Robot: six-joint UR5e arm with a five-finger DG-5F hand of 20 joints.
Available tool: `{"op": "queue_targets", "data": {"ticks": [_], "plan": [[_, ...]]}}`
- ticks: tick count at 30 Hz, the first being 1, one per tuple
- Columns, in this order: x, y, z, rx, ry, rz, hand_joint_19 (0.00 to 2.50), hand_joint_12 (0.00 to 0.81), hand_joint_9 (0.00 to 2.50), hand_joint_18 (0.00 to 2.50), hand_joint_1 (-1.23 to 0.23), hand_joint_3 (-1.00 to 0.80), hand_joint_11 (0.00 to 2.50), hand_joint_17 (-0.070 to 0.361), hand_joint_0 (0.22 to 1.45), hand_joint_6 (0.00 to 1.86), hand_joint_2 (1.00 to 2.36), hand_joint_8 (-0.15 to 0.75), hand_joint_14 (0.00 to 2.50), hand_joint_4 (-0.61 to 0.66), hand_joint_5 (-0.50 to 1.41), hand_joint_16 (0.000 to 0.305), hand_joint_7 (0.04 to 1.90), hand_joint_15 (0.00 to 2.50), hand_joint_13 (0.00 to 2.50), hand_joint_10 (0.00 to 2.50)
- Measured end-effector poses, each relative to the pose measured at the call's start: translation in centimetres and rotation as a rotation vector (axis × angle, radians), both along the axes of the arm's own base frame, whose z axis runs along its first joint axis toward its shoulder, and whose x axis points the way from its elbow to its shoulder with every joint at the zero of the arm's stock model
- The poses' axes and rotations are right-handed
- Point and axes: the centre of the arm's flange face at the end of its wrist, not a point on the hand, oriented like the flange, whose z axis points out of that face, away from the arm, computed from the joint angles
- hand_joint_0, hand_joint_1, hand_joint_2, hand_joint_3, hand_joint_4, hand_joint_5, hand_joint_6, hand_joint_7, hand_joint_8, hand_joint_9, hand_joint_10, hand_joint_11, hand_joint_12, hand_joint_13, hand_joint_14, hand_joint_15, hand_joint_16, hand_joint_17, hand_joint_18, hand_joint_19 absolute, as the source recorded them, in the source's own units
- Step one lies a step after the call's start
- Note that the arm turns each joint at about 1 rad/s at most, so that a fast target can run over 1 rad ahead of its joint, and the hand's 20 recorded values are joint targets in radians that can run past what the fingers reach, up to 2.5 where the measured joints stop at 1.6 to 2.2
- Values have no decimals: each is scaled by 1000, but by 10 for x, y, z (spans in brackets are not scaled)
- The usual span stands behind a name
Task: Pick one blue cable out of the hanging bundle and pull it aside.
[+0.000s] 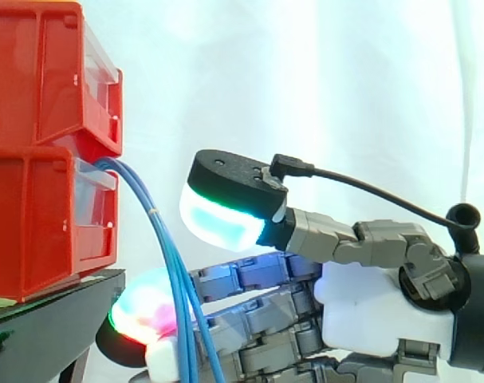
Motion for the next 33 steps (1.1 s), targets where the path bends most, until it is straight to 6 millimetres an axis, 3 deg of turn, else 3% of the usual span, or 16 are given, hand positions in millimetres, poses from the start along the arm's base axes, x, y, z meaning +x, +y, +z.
{"op": "queue_targets", "data": {"ticks": [7, 19, 33], "plan": [[5, -4, 13, 5, 11, -5, 442, 355, 832, 697, -675, -260, 452, 121, 571, 860, 1017, 329, 12, 261, -167, 54, 1020, 342, 700, 11], [9, -4, 22, 7, -5, -5, 443, 353, 846, 753, -733, -144, 518, 119, 594, 922, 1022, 331, 13, 184, -173, 53, 1086, 367, 732, 14], [6, -6, 33, 0, 17, 0, 450, 349, 968, 842, -773, -319, 597, 115, 657, 926, 1014, 337, 14, 192, -158, 51, 1157, 396, 809, 13]]}}
